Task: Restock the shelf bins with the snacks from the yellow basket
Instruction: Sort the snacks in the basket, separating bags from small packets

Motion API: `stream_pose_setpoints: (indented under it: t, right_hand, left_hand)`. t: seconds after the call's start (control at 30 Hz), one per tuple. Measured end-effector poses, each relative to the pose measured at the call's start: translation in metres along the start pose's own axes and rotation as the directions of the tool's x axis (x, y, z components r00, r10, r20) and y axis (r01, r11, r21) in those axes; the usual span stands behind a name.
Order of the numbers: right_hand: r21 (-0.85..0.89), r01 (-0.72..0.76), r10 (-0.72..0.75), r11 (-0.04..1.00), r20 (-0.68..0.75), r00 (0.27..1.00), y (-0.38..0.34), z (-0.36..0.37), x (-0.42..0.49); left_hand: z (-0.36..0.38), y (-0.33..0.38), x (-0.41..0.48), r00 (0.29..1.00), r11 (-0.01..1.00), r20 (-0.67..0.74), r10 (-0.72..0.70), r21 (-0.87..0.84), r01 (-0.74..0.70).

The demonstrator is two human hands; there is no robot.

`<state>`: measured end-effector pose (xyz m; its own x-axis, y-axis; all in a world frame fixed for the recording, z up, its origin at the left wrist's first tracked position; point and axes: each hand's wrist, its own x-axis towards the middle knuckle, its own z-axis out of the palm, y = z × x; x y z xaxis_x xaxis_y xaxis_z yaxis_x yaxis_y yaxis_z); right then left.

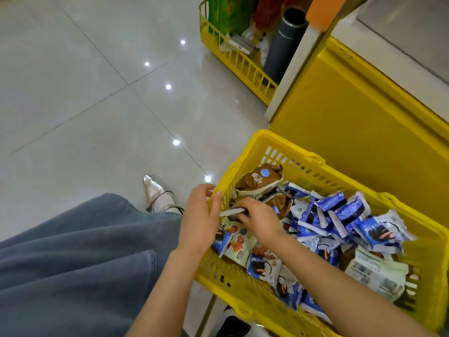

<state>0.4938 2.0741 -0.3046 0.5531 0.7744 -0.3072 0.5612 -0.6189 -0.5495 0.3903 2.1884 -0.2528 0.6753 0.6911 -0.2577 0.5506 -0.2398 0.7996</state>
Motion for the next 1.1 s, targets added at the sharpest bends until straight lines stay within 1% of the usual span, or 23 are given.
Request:
stream_pose_setpoints:
  t: [0.1,0.17,0.2,0.27,0.3,0.33,0.37,0.4,0.47,0.5,0.53,0.57,0.6,0.63,0.67,0.7,0.73,0.77,0.83,0.9,0.97,1.03,1.1]
  right_hand:
    - [0.252,-0.007,0.031,0.968,-0.092,0.995,-0.012,-0.029,-0.014]
    - [0.419,-0.027,0.082,0.908,-0.114,0.990,-0.022,-0.049,-0.024]
    - [0.490,-0.032,0.109,0.871,-0.129,0.986,-0.027,-0.059,-0.028]
    - [0.608,-0.001,0.142,0.794,-0.183,0.973,-0.037,-0.076,-0.035]
    - [0.663,0.019,0.151,0.749,-0.199,0.968,-0.042,-0.081,-0.036]
    - [0.719,0.032,0.165,0.694,-0.202,0.966,-0.047,-0.086,-0.037]
    - [0.775,0.033,0.181,0.631,-0.188,0.965,-0.052,-0.089,-0.036]
    - [0.830,0.022,0.197,0.557,-0.157,0.968,-0.055,-0.092,-0.035]
    - [0.905,0.010,0.225,0.425,-0.116,0.967,-0.054,-0.092,-0.032]
    - [0.915,0.008,0.253,0.403,-0.120,0.960,-0.050,-0.090,-0.031]
    - [0.906,-0.010,0.296,0.424,-0.128,0.946,-0.044,-0.085,-0.030]
    - [0.876,-0.058,0.335,0.478,-0.121,0.934,-0.035,-0.077,-0.029]
    - [0.830,-0.135,0.351,0.541,-0.078,0.933,-0.028,-0.066,-0.029]
    - [0.777,-0.231,0.350,0.586,0.014,0.937,-0.021,-0.053,-0.028]
    - [0.713,-0.338,0.342,0.615,0.145,0.929,-0.015,-0.038,-0.026]
    - [0.635,-0.432,0.337,0.641,0.273,0.901,-0.011,-0.022,-0.023]
    - [0.558,-0.495,0.338,0.666,0.367,0.867,-0.010,-0.009,-0.020]
    - [0.494,-0.527,0.344,0.692,0.416,0.842,-0.010,0.003,-0.017]
    - [0.378,-0.512,0.353,0.771,0.416,0.838,-0.012,0.023,-0.011]
    - [0.186,-0.426,0.331,0.885,0.392,0.859,-0.016,0.040,-0.008]
    - [0.063,-0.351,0.303,0.934,0.376,0.875,-0.018,0.052,-0.009]
    - [0.063,-0.345,0.294,0.936,0.394,0.871,-0.019,0.061,-0.011]
    - [0.102,-0.374,0.297,0.922,0.434,0.851,-0.019,0.066,-0.013]
  left_hand:
    - [-0.005,0.015,-0.003,0.986,0.997,-0.167,0.021,-0.075,-0.034]
    - [-0.011,0.026,-0.002,0.985,0.988,-0.172,0.023,-0.144,-0.049]
    - [-0.014,0.032,-0.001,0.993,0.981,-0.118,0.012,-0.193,-0.035]
    - [-0.019,0.043,0.000,0.993,0.934,0.116,-0.011,-0.354,0.052]
    - [-0.020,0.049,-0.001,0.970,0.888,0.245,-0.005,-0.444,0.117]
    - [-0.020,0.053,-0.002,0.943,0.845,0.334,0.012,-0.508,0.169]
    - [-0.019,0.057,-0.004,0.927,0.822,0.374,0.032,-0.538,0.189]
    - [-0.018,0.058,-0.005,0.926,0.821,0.375,0.045,-0.542,0.180]
    - [-0.019,0.056,-0.005,0.949,0.833,0.312,0.033,-0.534,0.147]
    - [-0.020,0.054,-0.003,0.965,0.834,0.263,0.004,-0.534,0.142]
    - [-0.022,0.050,-0.001,0.978,0.825,0.207,-0.038,-0.545,0.148]
    - [-0.024,0.046,0.001,0.984,0.805,0.153,-0.089,-0.571,0.161]
    - [-0.026,0.042,0.004,0.984,0.776,0.107,-0.141,-0.605,0.177]
    - [-0.029,0.038,0.007,0.979,0.749,0.073,-0.189,-0.634,0.192]
    - [-0.031,0.034,0.010,0.973,0.731,0.046,-0.226,-0.653,0.201]
    - [-0.032,0.031,0.013,0.968,0.722,0.027,-0.251,-0.661,0.205]
    - [-0.033,0.028,0.015,0.964,0.717,0.013,-0.267,-0.665,0.208]
    - [-0.032,0.026,0.016,0.960,0.713,0.003,-0.282,-0.669,0.211]
    - [-0.029,0.024,0.018,0.952,0.710,-0.016,-0.305,-0.670,0.216]
    - [-0.025,0.024,0.019,0.950,0.721,-0.014,-0.312,-0.655,0.227]
    - [-0.022,0.025,0.018,0.951,0.737,-0.004,-0.308,-0.634,0.236]
    - [-0.021,0.025,0.018,0.951,0.735,-0.002,-0.309,-0.635,0.237]
    - [-0.021,0.026,0.018,0.952,0.733,-0.004,-0.307,-0.638,0.234]
